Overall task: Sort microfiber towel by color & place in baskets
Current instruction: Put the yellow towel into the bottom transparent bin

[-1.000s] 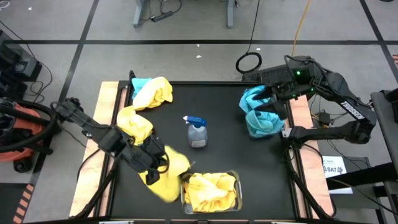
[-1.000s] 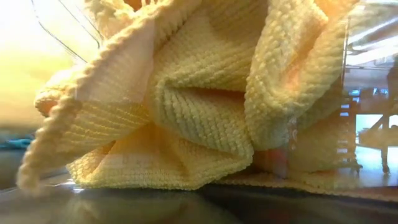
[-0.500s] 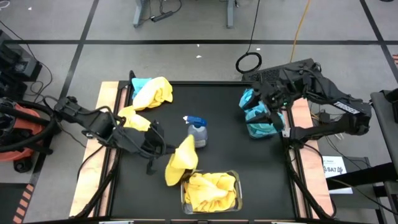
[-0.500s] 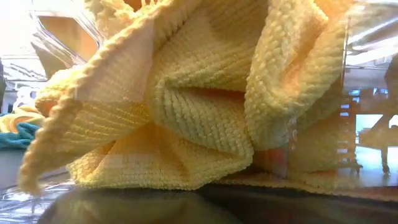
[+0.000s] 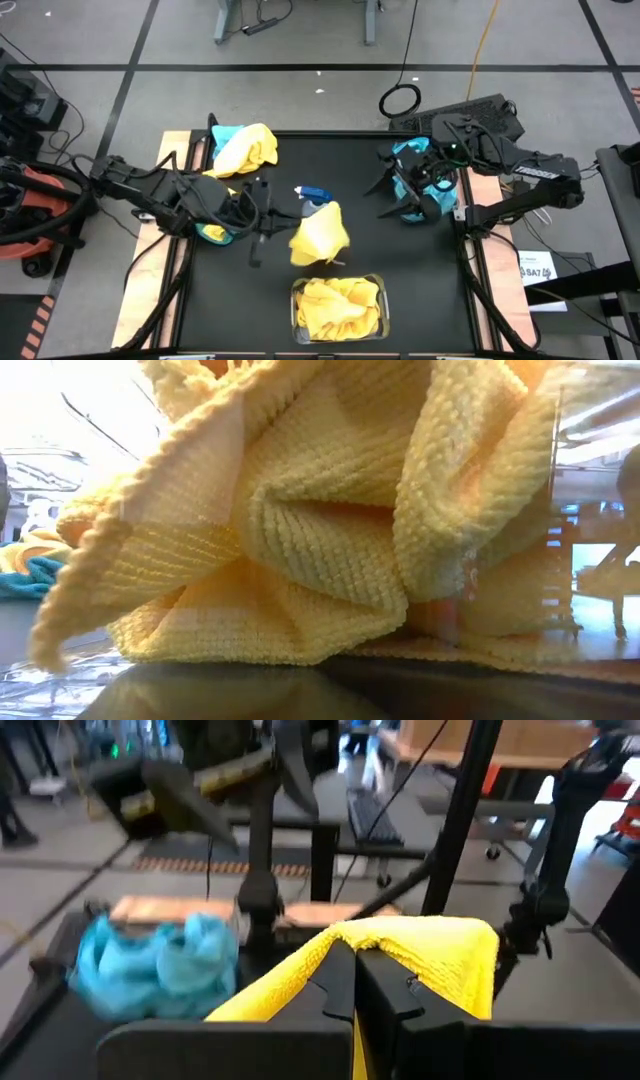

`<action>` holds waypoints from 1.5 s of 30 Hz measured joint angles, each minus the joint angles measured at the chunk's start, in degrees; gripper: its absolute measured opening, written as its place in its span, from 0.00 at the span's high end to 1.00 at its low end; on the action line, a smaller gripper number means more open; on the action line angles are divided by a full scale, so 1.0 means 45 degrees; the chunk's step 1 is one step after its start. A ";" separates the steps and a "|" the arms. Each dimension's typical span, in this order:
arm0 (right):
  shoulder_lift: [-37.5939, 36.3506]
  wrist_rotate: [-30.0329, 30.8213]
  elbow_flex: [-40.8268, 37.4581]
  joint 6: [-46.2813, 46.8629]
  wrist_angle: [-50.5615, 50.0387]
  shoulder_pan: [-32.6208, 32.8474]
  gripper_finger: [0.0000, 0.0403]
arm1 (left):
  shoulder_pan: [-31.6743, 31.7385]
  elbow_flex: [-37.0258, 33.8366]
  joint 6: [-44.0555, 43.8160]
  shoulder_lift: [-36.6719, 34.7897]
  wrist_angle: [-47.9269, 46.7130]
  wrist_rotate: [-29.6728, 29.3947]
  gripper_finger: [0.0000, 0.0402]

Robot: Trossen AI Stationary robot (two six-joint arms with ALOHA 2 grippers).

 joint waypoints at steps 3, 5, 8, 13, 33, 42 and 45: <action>0.0169 0.0006 0.0000 -0.0076 0.0135 0.0141 0.35 | 0.0354 0.0041 0.0608 0.0295 0.0910 0.0517 1.00; 0.0265 0.0014 0.0000 -0.0102 0.0125 0.0175 0.35 | 0.0629 0.0041 0.0990 0.0504 0.1580 0.0874 1.00; 0.0443 0.0019 0.0000 -0.0099 0.0037 0.0175 0.35 | 0.1015 0.0041 0.1378 0.0762 0.2479 0.1416 1.00; 0.0655 0.0069 0.0000 -0.0161 0.0057 0.0322 0.32 | 0.1491 0.0041 0.1539 0.1078 0.3703 0.2235 1.00; 0.2520 0.1079 -0.0005 -0.0242 0.2166 0.1143 0.06 | 0.2609 0.0041 0.1812 0.2096 0.7332 0.4543 1.00; 0.2905 0.1127 -0.0002 0.0034 0.3940 0.1161 0.06 | 0.3018 0.1120 0.1740 0.2839 0.7243 0.5640 1.00; 0.2997 0.1132 -0.0005 0.0061 0.4490 0.1161 0.07 | 0.3152 0.1557 0.1743 0.3218 0.7158 0.6000 1.00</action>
